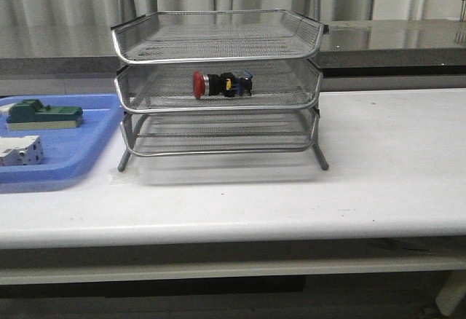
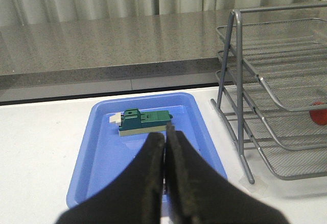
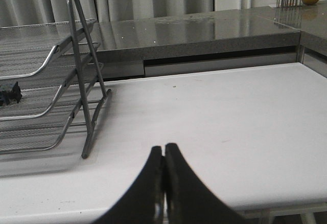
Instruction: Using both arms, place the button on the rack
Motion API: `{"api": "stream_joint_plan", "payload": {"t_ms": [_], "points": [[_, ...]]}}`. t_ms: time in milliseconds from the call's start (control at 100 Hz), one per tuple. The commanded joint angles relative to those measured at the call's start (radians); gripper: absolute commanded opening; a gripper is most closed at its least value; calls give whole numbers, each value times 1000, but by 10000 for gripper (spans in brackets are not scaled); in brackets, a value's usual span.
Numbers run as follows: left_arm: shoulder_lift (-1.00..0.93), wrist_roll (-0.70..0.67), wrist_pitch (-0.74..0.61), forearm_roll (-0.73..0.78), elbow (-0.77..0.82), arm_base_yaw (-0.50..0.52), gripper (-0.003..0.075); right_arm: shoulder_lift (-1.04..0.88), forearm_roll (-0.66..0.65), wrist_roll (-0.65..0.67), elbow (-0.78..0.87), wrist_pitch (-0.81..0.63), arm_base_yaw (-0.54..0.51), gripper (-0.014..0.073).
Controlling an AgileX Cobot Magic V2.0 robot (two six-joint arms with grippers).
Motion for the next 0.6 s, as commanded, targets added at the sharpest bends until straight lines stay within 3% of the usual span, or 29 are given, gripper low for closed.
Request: {"api": "stream_joint_plan", "payload": {"t_ms": [0, 190, 350, 590], "points": [[2, -7, -86, -12, -28, 2, 4, -19, -9, -3, -17, -88, 1, -67], [-5, -24, -86, 37, -22, 2, 4, -19, -9, -3, -17, -88, 1, -67], [-69, -231, -86, 233, 27, 2, 4, -19, -9, -3, -17, -88, 1, -67], [-203, -241, -86, 236, 161, 2, 4, -19, -9, -3, -17, -88, 1, -67]]}}
